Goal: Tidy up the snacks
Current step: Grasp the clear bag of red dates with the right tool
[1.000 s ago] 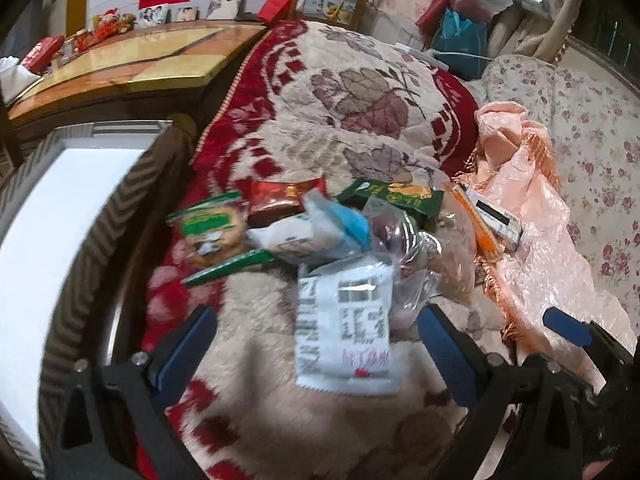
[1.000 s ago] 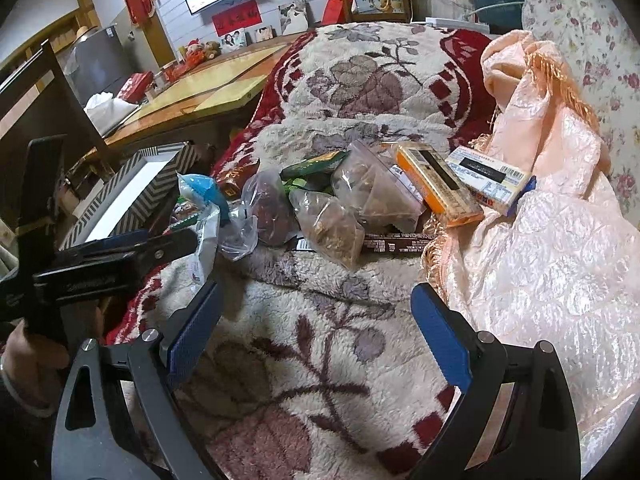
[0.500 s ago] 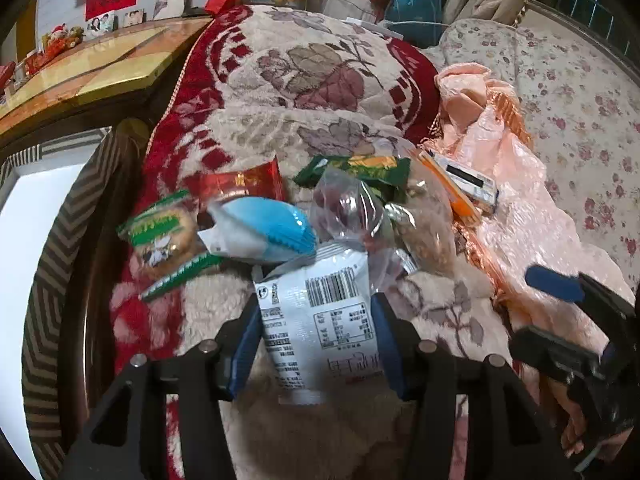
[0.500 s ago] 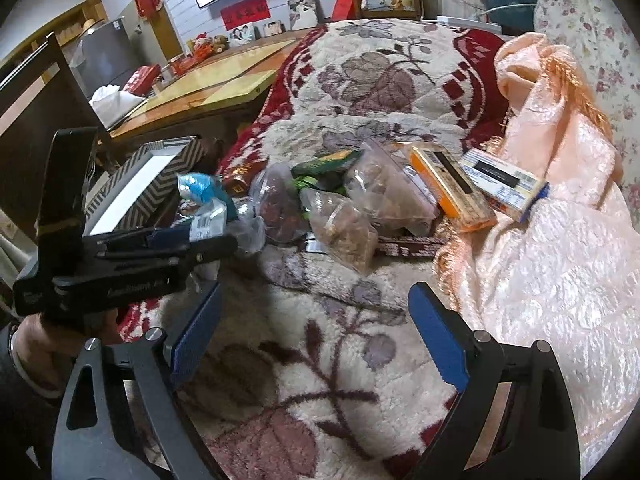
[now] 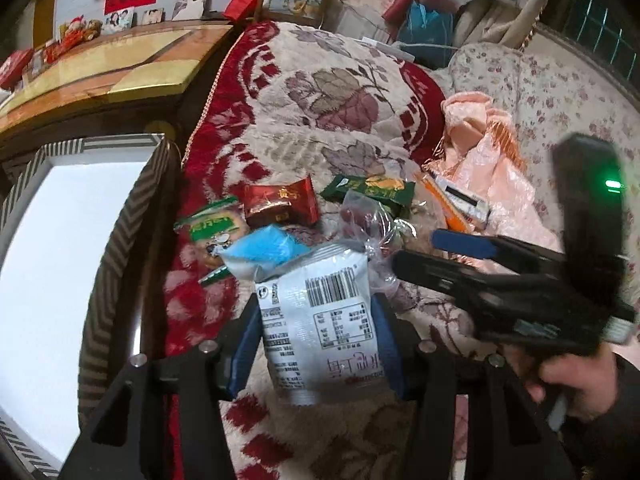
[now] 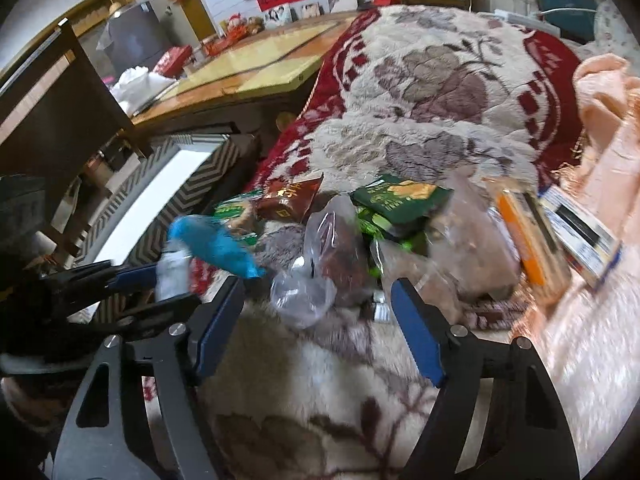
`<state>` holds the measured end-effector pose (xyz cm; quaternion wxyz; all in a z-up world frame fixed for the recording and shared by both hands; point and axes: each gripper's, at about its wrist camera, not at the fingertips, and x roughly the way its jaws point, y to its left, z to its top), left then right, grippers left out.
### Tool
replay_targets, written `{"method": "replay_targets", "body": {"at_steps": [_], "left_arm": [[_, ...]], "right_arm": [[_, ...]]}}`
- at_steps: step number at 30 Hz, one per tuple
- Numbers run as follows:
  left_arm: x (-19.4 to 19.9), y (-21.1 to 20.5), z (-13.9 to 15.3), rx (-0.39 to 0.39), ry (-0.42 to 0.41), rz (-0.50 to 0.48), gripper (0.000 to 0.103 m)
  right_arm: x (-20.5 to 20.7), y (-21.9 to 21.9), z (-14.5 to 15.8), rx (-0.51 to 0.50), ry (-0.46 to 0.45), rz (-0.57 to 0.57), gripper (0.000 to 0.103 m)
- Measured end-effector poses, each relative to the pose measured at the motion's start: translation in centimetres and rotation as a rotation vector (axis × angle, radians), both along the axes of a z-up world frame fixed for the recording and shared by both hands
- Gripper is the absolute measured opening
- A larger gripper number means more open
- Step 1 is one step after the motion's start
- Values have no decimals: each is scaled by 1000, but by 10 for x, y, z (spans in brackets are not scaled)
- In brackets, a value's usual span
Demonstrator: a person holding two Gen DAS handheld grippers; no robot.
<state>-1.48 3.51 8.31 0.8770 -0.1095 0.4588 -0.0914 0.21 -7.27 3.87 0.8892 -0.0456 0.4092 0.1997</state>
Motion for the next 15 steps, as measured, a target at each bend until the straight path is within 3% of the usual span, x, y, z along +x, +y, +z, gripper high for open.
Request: {"method": "replay_targets", "body": {"at_steps": [2, 6, 8, 12, 15], "left_arm": [[-1, 5, 1, 0, -2, 8, 56], [-3, 16, -3, -20, 13, 22, 56], [-4, 20, -5, -29, 20, 29, 56], [-5, 24, -9, -63, 26, 39, 56], [-10, 23, -2, -65, 0, 33, 56]], "right_arm": [[12, 7, -6, -8, 23, 12, 66], [35, 20, -19, -72, 64, 36, 61], [43, 24, -25, -110, 69, 47, 42], [38, 19, -23, -117, 63, 70, 32], [24, 13, -16, -121, 39, 75, 30]]}}
